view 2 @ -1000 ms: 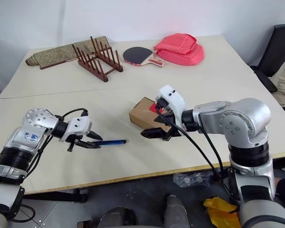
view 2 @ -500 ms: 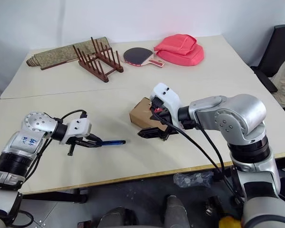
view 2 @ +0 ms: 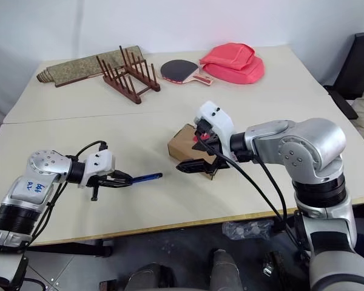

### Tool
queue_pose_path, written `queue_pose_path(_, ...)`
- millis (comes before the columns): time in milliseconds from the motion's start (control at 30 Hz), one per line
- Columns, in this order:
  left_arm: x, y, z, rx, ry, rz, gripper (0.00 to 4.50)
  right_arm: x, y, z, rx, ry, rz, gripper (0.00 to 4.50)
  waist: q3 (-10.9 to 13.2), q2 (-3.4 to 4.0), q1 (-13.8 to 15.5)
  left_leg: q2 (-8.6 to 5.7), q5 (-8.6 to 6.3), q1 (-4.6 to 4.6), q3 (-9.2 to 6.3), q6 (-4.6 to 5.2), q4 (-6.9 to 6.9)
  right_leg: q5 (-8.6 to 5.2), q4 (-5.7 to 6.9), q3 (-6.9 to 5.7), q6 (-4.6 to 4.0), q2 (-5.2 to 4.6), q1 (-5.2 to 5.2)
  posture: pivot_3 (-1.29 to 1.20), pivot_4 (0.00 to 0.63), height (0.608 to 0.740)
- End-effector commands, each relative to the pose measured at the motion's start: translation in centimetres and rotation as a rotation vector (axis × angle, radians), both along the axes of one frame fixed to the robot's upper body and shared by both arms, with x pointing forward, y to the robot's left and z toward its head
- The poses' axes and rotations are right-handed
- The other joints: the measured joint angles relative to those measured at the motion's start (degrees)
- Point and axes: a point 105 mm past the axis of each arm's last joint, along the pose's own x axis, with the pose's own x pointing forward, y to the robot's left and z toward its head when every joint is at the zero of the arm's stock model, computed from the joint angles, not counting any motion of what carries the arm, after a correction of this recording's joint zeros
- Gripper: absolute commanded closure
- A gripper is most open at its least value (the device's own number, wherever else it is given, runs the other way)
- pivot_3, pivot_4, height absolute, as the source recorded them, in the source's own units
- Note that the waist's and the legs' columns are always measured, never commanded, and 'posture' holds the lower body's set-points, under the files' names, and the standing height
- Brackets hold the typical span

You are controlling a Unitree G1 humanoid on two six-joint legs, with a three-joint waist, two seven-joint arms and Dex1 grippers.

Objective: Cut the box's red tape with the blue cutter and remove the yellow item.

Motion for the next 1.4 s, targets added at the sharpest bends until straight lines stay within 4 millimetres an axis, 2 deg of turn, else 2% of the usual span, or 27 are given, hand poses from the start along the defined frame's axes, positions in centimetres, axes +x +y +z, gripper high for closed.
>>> queue_pose_path(33, 0.7, -0.9, 3.9, -0.070, -0.196, -0.008, 4.12, 0.2, -0.1, 1.8, 0.061, -0.017, -0.013, 0.00, 0.01, -0.02, 0.18, 0.00, 0.00, -0.02, 0.00, 0.00, -0.01, 0.00, -0.03, -0.01, 0.00, 0.00, -0.01, 0.00, 0.150, 0.740)
queue_pose_path(100, 1.0, -1.2, 4.9, -0.086, -0.257, -0.006, 4.12, 0.4, 0.0, 2.2, 0.085, -0.004, -0.017, 0.00, 0.01, -0.02, 0.37, 0.00, -0.01, -0.06, 0.03, -0.01, -0.02, 0.00, -0.10, -0.02, 0.00, 0.00, -0.02, 0.00, 0.150, 0.740)
queue_pose_path(200, 1.8, -2.4, 7.4, -0.139, -0.452, -0.013, 4.12, 0.8, 0.6, 3.3, 0.147, 0.057, -0.005, 0.00, 0.01, -0.02, 0.55, -0.01, -0.01, -0.06, 0.11, -0.02, -0.05, 0.00, -0.14, -0.05, 0.01, 0.01, -0.01, 0.00, 0.150, 0.740)
queue_pose_path(367, 2.3, -4.0, 8.7, -0.215, -0.573, -0.037, 4.12, 2.2, 2.2, 4.9, 0.237, 0.150, 0.006, 0.00, 0.01, -0.02, 0.49, -0.01, -0.01, -0.08, 0.27, -0.02, -0.06, 0.01, -0.15, -0.10, 0.02, 0.02, 0.01, 0.00, 0.150, 0.740)
queue_pose_path(433, 2.3, -4.7, 9.2, -0.266, -0.603, -0.036, 4.12, 2.7, 2.7, 5.0, 0.238, 0.188, 0.001, 0.00, 0.01, -0.02, 0.29, -0.01, 0.00, -0.07, 0.29, -0.03, -0.08, 0.01, -0.15, -0.10, 0.02, 0.03, 0.01, 0.00, 0.150, 0.740)
queue_pose_path(667, 2.3, -5.9, 9.0, -0.330, -0.573, -0.043, 4.12, 4.1, 3.6, 4.2, 0.192, 0.230, -0.018, 0.00, 0.01, -0.03, -0.66, -0.01, 0.01, -0.08, 0.26, -0.06, -0.17, 0.02, -0.17, -0.15, 0.05, 0.05, 0.02, 0.00, 0.150, 0.740)
queue_pose_path(900, 2.0, -6.7, 9.0, -0.359, -0.553, -0.071, 4.12, 6.0, 3.8, 3.6, 0.145, 0.181, -0.025, 0.00, 0.01, -0.03, -1.02, -0.01, 0.02, -0.09, 0.25, -0.08, -0.17, 0.03, -0.20, -0.16, 0.06, 0.05, 0.01, 0.00, 0.150, 0.740)
queue_pose_path(1333, 1.9, -6.6, 9.1, -0.360, -0.554, -0.064, 4.12, 6.1, 3.7, 3.5, 0.117, 0.176, 0.027, 0.00, 0.01, -0.03, -0.99, -0.01, 0.03, -0.10, 0.24, -0.09, -0.16, 0.03, -0.20, -0.15, 0.06, 0.05, 0.02, 0.00, 0.150, 0.740)
queue_pose_path(1400, 1.9, -6.6, 9.0, -0.359, -0.553, -0.064, 4.12, 6.4, 3.6, 3.5, 0.124, 0.174, 0.013, 0.42, 0.01, -0.03, -0.99, -0.01, 0.03, -0.09, 0.24, -0.09, -0.16, 0.03, -0.19, -0.16, 0.06, 0.05, 0.01, 0.00, 0.150, 0.740)
